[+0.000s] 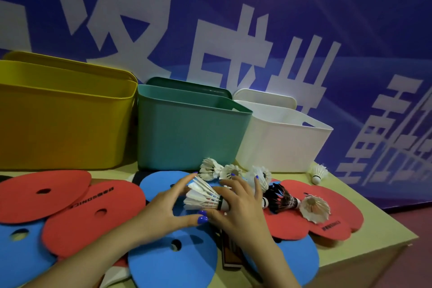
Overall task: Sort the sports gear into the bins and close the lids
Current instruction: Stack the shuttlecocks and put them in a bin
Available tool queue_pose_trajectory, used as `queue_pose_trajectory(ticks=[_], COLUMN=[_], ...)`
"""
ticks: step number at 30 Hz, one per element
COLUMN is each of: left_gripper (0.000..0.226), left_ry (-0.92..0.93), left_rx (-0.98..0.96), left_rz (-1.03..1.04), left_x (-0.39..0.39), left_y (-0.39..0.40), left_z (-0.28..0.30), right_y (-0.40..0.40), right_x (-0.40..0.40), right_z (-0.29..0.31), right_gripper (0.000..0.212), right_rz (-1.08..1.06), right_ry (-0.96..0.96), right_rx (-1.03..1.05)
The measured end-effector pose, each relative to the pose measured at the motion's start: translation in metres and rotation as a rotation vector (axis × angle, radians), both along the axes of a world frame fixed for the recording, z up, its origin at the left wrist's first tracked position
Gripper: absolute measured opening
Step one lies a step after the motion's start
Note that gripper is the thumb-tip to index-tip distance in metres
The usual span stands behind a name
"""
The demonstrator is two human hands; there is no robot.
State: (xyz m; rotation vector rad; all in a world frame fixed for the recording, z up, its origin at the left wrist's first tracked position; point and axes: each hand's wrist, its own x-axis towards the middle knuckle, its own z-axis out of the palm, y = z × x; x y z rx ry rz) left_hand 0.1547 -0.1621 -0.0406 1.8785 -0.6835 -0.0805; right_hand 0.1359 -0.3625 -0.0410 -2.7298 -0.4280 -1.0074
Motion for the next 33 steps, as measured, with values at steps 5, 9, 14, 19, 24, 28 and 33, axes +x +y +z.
queue_pose_trajectory(ticks=[5, 9, 14, 19, 24, 28, 33], left_gripper=[0.089, 0.089, 0.120, 0.081, 0.072, 0.067, 0.072], left_ry=[0.052, 0.223, 0.381, 0.461, 0.264, 0.063, -0.031], left_rx=[-0.136, -0.458, -0.766, -0.830, -0.546, -0.298, -0.189], left_rz=[-0.085, -0.012, 0.102, 0.135, 0.134, 0.075, 0.003], left_x=[0.000, 0.003, 0.010, 0.013, 0.013, 0.008, 0.006], left_y=[-0.022, -0.035, -0.036, -0.019, -0.010, -0.011, -0.014], left_z=[0.018, 0.028, 0.026, 0.019, 0.008, 0.003, 0.000], right_y=[-0.010, -0.010, -0.022, -0.043, -0.042, -0.022, 0.004], right_x=[-0.009, -0.017, -0.028, -0.026, -0.015, -0.016, -0.009], right_z=[0.007, 0.015, 0.016, 0.006, 0.017, 0.046, 0.069], right_gripper=[0.054, 0.075, 0.076, 0.035, 0.012, 0.008, 0.021], right_rz=[0.043, -0.040, -0.057, -0.175, -0.170, 0.002, 0.276], right_ry=[0.028, 0.162, 0.314, 0.139, -0.098, -0.078, 0.171], right_rx=[0.155, 0.054, 0.042, 0.040, 0.167, 0.733, 1.121])
